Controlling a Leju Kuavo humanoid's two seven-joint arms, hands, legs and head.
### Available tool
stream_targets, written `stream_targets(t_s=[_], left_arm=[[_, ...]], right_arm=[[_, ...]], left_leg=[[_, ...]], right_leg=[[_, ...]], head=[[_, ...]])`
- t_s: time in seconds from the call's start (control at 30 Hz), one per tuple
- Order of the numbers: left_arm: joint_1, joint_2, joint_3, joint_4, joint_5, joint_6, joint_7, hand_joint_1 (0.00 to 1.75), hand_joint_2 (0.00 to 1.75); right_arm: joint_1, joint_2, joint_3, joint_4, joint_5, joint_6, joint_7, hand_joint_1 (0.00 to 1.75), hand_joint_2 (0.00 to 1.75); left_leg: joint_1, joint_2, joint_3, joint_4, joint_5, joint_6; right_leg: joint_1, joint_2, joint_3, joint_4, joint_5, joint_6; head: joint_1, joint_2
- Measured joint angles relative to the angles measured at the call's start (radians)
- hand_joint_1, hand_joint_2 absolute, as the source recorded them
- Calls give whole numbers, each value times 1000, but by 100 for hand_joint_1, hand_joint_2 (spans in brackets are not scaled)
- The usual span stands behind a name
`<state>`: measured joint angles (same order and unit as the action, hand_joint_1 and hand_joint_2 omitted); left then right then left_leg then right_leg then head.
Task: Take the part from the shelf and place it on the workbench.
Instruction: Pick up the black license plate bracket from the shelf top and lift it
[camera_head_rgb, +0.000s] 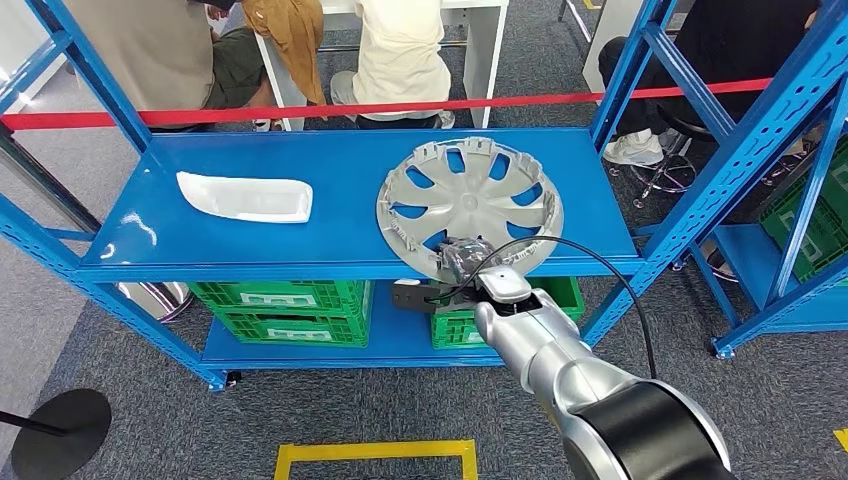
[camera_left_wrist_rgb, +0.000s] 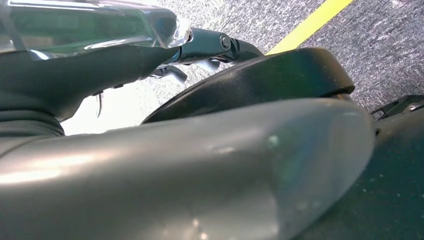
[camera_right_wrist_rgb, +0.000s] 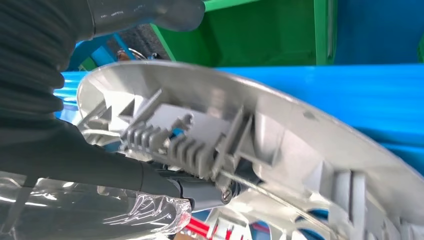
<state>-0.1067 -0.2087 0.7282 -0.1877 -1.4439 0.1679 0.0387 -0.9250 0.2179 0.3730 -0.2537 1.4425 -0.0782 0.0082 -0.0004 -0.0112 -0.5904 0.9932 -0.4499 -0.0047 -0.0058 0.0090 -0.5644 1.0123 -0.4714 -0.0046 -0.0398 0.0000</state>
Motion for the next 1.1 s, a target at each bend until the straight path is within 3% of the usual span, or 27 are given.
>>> stream_targets(t_s=[0.03, 0.1, 0.13, 0.17, 1.1], left_arm=[[0, 0, 2, 0, 1, 0, 0, 0, 0], [0, 0, 4, 0, 1, 1, -1, 0, 0], [0, 0, 5, 0, 2, 1, -1, 0, 0], [0, 0, 7, 0, 2, 2, -1, 0, 0], [2, -3, 13, 0, -4, 3, -7, 0, 0]], right_arm=[[-1, 1, 1, 0, 1, 0, 0, 82, 175], [-3, 4, 2, 0, 2, 0, 0, 144, 175], [-4, 5, 3, -1, 2, -1, 1, 164, 175], [-5, 6, 4, -1, 2, -1, 1, 173, 175], [-1, 8, 6, -2, -5, -17, 7, 175, 175]], left_leg=[[0, 0, 0, 0, 0, 0], [0, 0, 0, 0, 0, 0], [0, 0, 0, 0, 0, 0], [0, 0, 0, 0, 0, 0], [0, 0, 1, 0, 0, 0]], right_leg=[[0, 0, 0, 0, 0, 0], [0, 0, 0, 0, 0, 0], [0, 0, 0, 0, 0, 0], [0, 0, 0, 0, 0, 0], [0, 0, 1, 0, 0, 0]], head=[[0, 0], [0, 0], [0, 0], [0, 0], [0, 0]])
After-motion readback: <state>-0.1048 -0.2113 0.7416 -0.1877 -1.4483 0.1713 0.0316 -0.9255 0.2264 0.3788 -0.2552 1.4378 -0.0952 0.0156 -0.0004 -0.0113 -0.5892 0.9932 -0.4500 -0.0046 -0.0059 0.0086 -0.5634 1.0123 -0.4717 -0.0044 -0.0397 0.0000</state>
